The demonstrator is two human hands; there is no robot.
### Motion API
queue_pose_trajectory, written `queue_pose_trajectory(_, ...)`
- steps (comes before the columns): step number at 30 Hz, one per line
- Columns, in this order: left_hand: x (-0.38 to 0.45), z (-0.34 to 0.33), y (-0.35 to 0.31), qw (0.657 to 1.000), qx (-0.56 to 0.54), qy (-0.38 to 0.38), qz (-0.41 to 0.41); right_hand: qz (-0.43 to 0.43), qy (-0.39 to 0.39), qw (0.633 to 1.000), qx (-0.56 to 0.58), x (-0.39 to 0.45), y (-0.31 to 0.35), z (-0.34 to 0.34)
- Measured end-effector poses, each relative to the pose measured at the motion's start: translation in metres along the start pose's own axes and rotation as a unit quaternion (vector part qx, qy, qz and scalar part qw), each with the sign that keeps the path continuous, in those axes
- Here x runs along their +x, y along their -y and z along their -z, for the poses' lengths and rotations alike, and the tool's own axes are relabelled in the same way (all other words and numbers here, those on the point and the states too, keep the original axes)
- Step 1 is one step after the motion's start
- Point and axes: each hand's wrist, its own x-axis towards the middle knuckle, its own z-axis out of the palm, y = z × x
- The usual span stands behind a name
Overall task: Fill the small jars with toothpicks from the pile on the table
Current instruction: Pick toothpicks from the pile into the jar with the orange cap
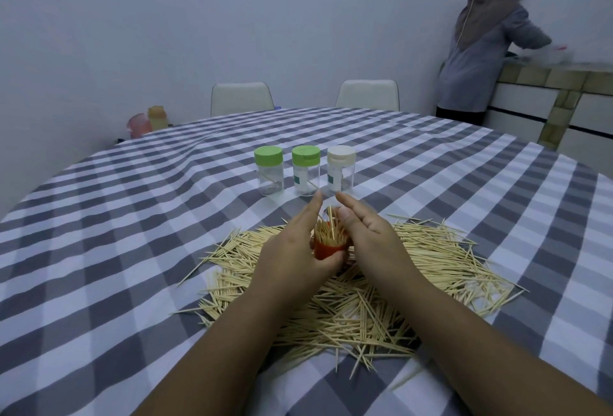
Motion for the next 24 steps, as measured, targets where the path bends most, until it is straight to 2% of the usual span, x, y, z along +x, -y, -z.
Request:
queue_pose_trajectory(4,0.0001,-0.0011,0.0018,0.999,0.027,-0.002,-0.024,0.006,0.024,0.999,0.026,-0.0001,0.0,-0.001)
queue_pose_trajectory(13,-0.0042,0.0,-0.0017,0.999,0.015,0.004,-0.052,0.036,-0.022,0.999,0.015,0.0011,-0.003,0.0036)
queue_pose_trajectory(21,-0.0002,-0.0024,0.0024,0.998,-0.045,0.017,0.03,0.099,-0.038,0.991,-0.077,0.0011,-0.0039,0.0008)
queue_pose_trajectory(24,-0.0005,-0.003,0.0014,0.997,-0.046,0.021,0.052,0.128,-0.016,0.982,-0.137,-0.001,-0.0054,-0.0025)
